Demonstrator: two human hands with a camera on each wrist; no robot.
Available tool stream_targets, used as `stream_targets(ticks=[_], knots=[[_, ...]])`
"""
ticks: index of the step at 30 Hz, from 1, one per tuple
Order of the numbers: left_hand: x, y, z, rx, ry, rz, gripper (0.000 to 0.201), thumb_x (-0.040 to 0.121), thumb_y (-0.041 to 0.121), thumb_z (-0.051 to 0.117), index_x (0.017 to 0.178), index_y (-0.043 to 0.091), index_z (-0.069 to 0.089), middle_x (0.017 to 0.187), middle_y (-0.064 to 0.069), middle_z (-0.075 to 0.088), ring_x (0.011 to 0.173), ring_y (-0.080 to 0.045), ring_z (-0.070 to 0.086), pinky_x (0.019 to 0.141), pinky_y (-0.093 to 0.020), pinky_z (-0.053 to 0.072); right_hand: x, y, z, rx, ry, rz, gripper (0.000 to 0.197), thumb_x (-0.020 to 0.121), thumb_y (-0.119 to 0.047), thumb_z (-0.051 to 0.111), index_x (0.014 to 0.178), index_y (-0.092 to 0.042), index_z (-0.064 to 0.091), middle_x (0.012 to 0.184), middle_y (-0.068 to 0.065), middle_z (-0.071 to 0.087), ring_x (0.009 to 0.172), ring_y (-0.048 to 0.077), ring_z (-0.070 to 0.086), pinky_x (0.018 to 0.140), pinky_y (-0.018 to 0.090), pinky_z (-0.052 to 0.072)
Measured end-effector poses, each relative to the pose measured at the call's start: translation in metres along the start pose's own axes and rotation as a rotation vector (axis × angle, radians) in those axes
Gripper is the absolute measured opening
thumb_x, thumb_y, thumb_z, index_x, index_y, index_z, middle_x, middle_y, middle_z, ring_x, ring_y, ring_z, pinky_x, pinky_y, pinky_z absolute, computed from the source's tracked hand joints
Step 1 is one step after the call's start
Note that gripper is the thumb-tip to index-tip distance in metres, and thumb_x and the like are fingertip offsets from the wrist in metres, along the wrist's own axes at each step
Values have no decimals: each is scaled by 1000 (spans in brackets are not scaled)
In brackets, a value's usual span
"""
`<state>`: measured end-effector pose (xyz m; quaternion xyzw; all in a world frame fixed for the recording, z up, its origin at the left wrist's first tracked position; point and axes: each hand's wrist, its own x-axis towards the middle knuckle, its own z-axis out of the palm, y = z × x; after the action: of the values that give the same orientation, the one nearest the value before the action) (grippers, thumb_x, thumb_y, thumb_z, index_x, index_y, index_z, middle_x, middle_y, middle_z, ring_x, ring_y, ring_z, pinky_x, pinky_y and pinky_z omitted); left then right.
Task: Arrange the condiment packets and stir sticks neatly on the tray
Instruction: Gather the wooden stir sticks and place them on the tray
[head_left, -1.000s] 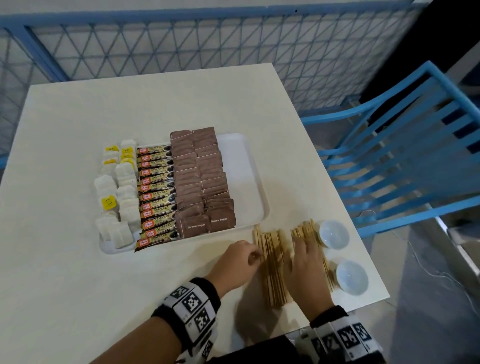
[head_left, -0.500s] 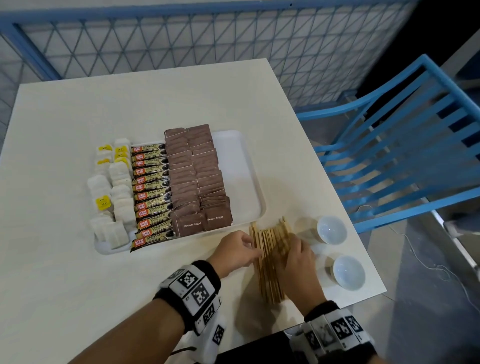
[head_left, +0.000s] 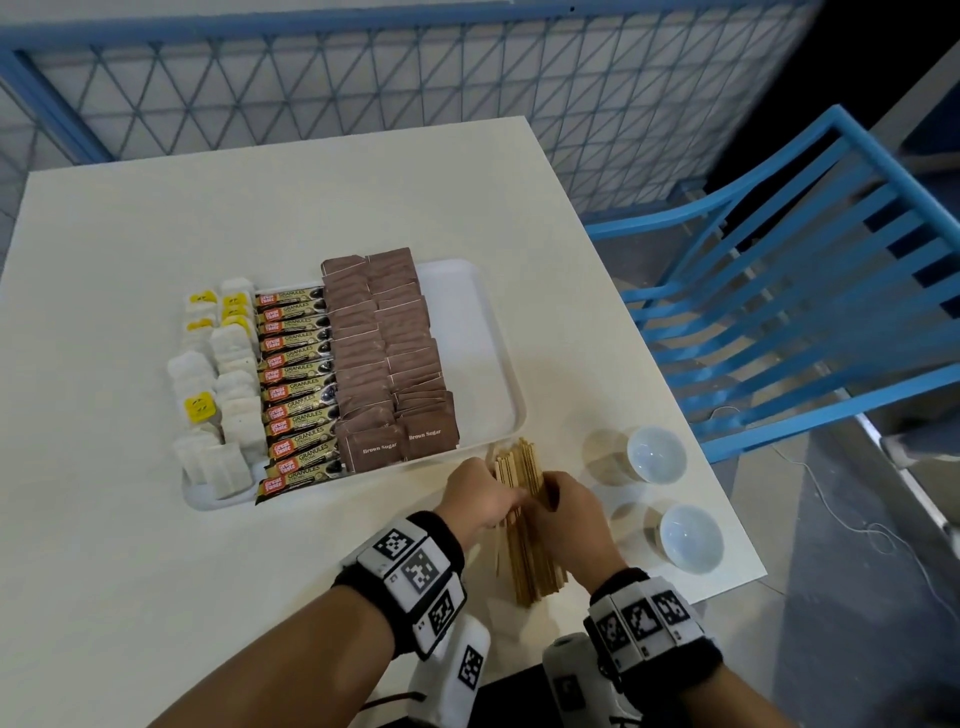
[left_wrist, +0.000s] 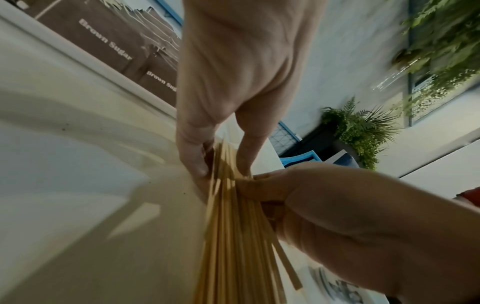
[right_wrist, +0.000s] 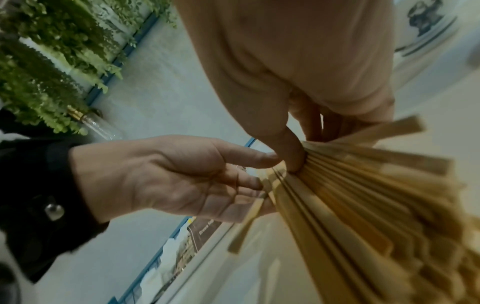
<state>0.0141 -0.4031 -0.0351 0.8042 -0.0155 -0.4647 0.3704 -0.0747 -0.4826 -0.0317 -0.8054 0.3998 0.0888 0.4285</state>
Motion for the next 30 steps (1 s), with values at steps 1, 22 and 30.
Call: stream_targets(ticks=[1,22,30], knots=[[-1,1,0,21,10,1,30,82,19,70,105,2,62,87,-10,63,74,-20,59,58,-26,48,0,-1,0,15,-14,7,22,91,-23,57,106,-8,58,88,1,61,81,16,57,70,24,43],[-16,2,-1,33,4,-8,22,91,13,55,111,5,58,104,-10,61,91,-21,56,73,-26,43,-3,-13,6,197,-175,108,12,90,-16,52,90,-5,58,82,7,62,74,19,57,68,33,50],[-20,1,-2,-71,52,-35,31,91,12,51,122,9,54,109,-7,62,92,-19,54,73,-25,42,-1,-24,14,222,-249,132,20,84,3,41,92,2,58,83,13,60,74,22,57,63,30,47]])
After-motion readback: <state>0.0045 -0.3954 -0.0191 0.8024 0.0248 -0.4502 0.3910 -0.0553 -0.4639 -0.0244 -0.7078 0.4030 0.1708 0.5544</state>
